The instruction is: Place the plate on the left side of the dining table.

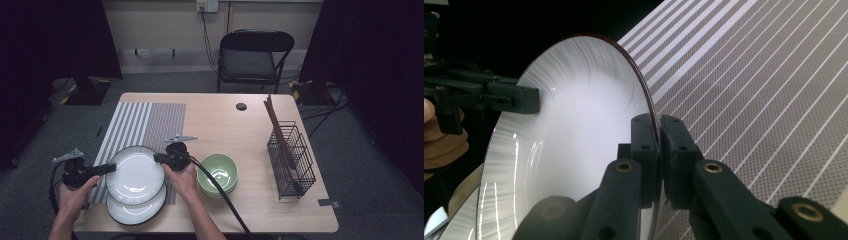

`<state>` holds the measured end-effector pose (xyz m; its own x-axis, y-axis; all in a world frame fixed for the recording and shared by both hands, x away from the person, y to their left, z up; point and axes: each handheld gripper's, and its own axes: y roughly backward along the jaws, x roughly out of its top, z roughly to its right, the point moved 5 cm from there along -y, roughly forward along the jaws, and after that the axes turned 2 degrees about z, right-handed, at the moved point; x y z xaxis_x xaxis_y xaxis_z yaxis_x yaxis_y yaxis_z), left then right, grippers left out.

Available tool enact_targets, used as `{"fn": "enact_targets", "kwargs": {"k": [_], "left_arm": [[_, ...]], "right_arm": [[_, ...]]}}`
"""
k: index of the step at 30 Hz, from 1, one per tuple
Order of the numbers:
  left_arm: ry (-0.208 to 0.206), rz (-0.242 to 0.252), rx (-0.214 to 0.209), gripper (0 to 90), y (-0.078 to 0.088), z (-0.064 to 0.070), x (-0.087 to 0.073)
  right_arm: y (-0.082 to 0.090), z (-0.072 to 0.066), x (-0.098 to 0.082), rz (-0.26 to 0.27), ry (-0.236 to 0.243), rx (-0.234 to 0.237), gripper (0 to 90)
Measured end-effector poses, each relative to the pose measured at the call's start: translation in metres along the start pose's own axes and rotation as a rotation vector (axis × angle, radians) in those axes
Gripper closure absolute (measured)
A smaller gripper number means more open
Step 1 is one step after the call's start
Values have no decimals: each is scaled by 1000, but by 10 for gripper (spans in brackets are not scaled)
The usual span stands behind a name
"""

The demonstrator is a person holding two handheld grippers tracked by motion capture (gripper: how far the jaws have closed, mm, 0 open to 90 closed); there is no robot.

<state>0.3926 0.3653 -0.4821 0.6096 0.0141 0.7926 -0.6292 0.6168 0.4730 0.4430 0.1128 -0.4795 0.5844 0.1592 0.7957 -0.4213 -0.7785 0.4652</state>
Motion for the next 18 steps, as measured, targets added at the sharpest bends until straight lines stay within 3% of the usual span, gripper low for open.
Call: {"fn": "enact_targets", "kwargs": {"k": [10,18], "left_arm": [[-6,24,-6,850,-6,-8,17],[-1,3,-1,831,-11,-10,14]], "right_arm": [[-3,4,14,13,8,-21,855],[-5,9,13,22,-18,-21,858]]}}
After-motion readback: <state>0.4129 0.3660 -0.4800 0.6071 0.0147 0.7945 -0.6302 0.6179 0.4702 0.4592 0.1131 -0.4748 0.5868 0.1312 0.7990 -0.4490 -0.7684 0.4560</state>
